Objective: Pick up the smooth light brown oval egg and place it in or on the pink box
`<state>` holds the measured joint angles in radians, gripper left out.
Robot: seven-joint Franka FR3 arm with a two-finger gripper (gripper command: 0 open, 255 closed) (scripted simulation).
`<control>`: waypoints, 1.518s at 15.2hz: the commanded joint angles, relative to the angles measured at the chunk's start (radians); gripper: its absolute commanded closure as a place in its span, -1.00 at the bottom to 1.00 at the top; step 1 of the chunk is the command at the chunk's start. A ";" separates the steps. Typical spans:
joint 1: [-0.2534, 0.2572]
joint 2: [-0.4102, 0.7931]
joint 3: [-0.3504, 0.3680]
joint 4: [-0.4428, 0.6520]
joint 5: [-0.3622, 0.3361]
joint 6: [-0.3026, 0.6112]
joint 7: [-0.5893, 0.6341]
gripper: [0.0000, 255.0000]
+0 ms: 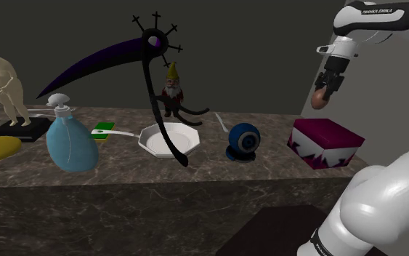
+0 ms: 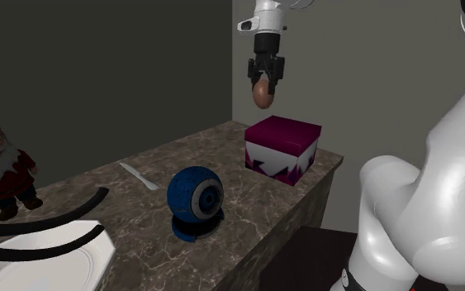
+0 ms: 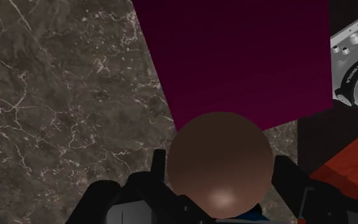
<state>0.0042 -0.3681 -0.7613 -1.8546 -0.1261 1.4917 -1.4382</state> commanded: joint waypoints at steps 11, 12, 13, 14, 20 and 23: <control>-0.084 -0.177 0.021 -0.211 -0.109 0.058 -0.006 1.00; -0.085 -0.179 0.019 -0.225 -0.112 0.071 -0.006 1.00; -0.087 -0.181 0.016 -0.240 -0.114 0.084 -0.006 1.00; -0.088 -0.183 0.013 -0.254 -0.117 0.097 -0.006 1.00; -0.093 -0.186 0.001 -0.306 -0.126 0.147 -0.007 1.00; -0.093 -0.186 0.001 -0.306 -0.126 0.147 -0.007 1.00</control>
<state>-0.0890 -0.5568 -0.7584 -2.1567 -0.2512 1.6385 -1.4447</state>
